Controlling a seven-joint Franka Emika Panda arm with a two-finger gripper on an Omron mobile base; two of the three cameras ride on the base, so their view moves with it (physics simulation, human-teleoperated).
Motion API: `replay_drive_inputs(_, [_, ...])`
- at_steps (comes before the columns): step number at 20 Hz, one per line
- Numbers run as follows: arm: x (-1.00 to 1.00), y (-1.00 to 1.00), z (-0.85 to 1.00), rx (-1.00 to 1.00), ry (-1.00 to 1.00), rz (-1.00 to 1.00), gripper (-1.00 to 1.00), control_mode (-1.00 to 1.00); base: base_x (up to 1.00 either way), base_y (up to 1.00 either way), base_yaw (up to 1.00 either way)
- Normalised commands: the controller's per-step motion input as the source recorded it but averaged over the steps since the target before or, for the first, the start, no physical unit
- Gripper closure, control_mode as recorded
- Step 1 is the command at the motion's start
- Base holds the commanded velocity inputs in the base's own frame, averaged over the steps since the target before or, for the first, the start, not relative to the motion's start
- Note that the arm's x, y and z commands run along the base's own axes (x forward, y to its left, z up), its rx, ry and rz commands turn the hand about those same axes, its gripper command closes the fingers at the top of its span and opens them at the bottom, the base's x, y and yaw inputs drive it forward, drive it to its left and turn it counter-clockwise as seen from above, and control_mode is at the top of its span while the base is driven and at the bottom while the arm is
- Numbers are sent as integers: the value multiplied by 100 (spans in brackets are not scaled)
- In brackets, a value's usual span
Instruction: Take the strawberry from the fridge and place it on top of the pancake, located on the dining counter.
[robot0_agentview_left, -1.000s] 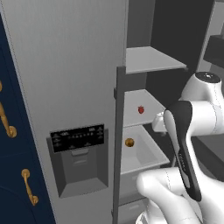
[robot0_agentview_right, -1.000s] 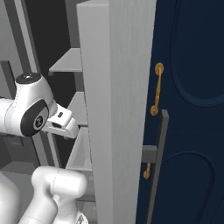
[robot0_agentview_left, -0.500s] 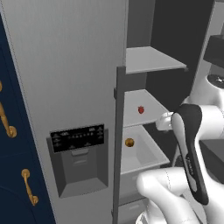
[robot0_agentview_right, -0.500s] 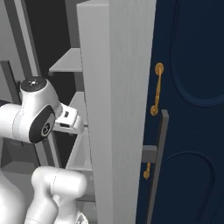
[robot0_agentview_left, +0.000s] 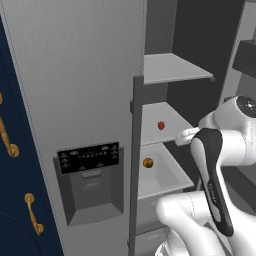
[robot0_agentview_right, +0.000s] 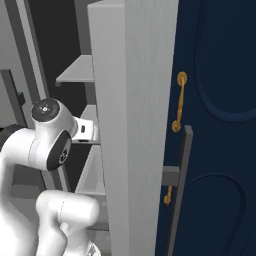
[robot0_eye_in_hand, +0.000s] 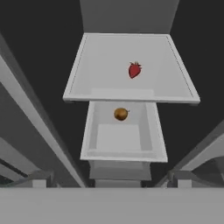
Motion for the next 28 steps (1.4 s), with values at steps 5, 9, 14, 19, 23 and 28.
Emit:
replay_drive_inputs(5, [67, -1, -4, 0, 0, 0, -100, -100, 0, 0, 0])
replay_drive_inputs(9, [67, -1, 0, 0, 1, 0, -100, -100, 0, 0, 0])
replay_drive_inputs(14, [60, -1, -7, 0, 0, 0, -100, -100, 0, 0, 0])
replay_drive_inputs(19, [63, -3, -17, 0, 0, 0, -100, -100, 0, 0, 0])
replay_drive_inputs(23, [40, -8, -18, 0, 0, 0, -100, -100, 0, 0, 0])
replay_drive_inputs(28, [41, -9, -25, 0, 3, -2, -100, -100, 0, 0, 0])
